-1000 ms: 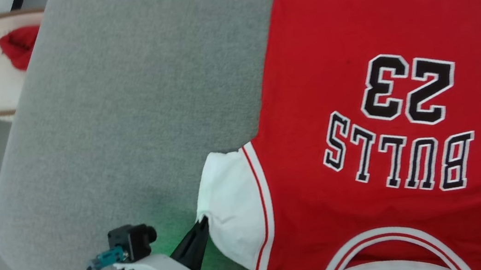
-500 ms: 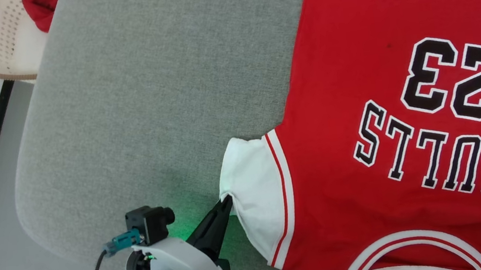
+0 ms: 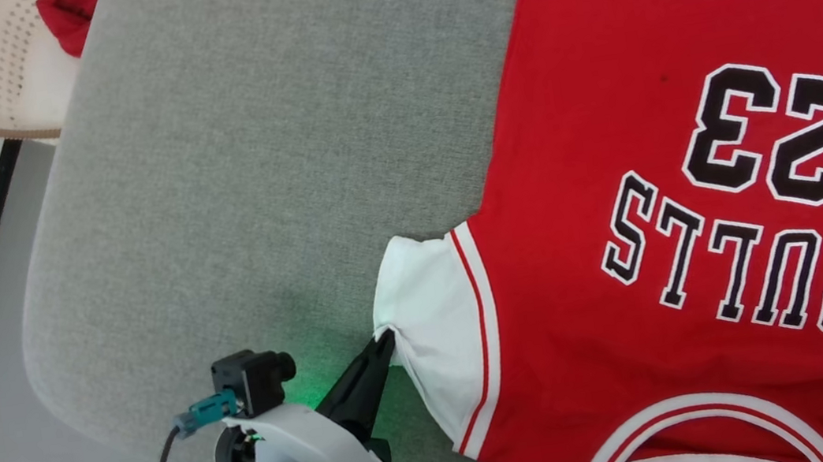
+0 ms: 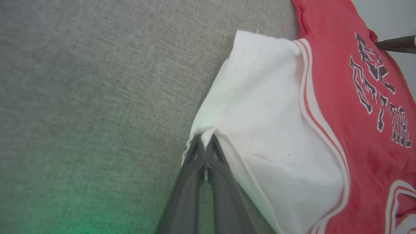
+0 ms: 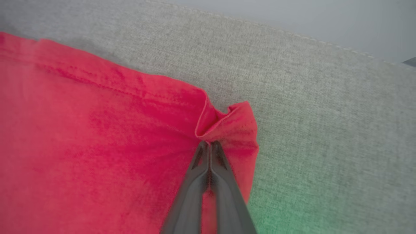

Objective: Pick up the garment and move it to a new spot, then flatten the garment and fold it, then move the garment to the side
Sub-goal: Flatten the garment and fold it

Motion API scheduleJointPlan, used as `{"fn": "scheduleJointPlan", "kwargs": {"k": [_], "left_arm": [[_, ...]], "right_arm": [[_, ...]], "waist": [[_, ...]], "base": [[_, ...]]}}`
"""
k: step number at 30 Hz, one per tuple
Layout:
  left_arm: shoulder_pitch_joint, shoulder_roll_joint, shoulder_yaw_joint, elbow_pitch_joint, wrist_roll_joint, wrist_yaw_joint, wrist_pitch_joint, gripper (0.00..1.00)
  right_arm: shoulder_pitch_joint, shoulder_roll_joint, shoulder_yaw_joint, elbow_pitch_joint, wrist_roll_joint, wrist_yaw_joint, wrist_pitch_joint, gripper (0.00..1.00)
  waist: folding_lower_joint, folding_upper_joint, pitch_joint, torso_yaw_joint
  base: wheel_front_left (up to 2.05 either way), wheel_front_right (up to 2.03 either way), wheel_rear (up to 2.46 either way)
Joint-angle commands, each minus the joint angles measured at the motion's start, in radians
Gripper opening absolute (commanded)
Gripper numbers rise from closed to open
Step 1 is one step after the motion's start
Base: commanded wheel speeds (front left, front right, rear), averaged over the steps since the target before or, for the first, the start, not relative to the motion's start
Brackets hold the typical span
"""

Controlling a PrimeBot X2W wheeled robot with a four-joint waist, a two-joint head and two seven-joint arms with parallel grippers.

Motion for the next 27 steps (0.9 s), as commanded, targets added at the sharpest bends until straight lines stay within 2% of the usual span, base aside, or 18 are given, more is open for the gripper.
{"fn": "scheduleJointPlan", "kwargs": {"k": [1,7,14,19,27], "left_arm": [[-0.003,-0.004,0.004,0.035,0.004,0.016,0.009,0.00],[0.005,0.008,0.017,0.025,0.007,0.025,0.004,0.00],[0.023,0.027,0.036,0.003,0.007,0.037,-0.004,0.00],[0.037,0.048,0.051,-0.015,0.010,0.051,-0.008,0.00],[0.064,0.088,0.077,-0.053,0.011,0.074,-0.013,0.00]], "right_arm": [[0.047,0.004,-0.002,0.028,-0.017,-0.002,0.012,0.00],[0.054,0.028,-0.014,-0.034,-0.007,-0.002,-0.001,0.00],[0.109,0.021,-0.011,-0.160,0.054,-0.002,-0.004,0.00],[0.187,0.008,-0.012,-0.254,0.106,-0.001,0.034,0.00],[0.391,-0.010,-0.035,-0.479,0.197,-0.001,0.064,0.00]], "waist": [[0.0000,-0.0001,-0.007,-0.010],[0.0000,-0.0001,-0.024,-0.038],[0.0000,-0.0001,-0.045,-0.072],[0.0000,-0.0001,-0.065,-0.100],[0.0000,-0.0001,-0.100,-0.153]], "base": [[0.00,0.00,0.00],[0.00,0.00,0.00],[0.00,0.00,0.00],[0.00,0.00,0.00],[0.00,0.00,0.00]]}}
